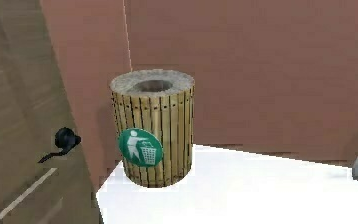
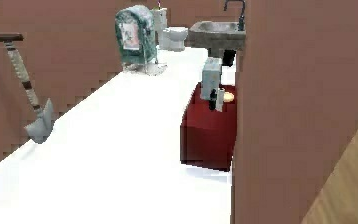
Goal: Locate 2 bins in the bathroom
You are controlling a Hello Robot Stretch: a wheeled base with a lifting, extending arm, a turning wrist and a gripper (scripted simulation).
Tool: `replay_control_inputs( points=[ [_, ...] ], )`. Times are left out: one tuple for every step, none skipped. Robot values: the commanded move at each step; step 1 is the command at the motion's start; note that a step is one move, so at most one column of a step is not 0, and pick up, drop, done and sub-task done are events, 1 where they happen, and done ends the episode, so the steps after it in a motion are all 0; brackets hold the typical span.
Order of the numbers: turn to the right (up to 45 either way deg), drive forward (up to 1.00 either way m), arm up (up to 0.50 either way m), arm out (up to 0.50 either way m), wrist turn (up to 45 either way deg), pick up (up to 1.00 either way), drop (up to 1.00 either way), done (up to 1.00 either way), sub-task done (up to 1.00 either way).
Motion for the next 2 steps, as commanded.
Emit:
replay_control_inputs(
  points=[
    [0.0,0.5,0.0,0.0,0.0,0.0,0.0,0.0,0.0],
    [-9.0,0.0,0.0,0.0,0.0,0.0,0.0,0.0,0.0]
  ],
)
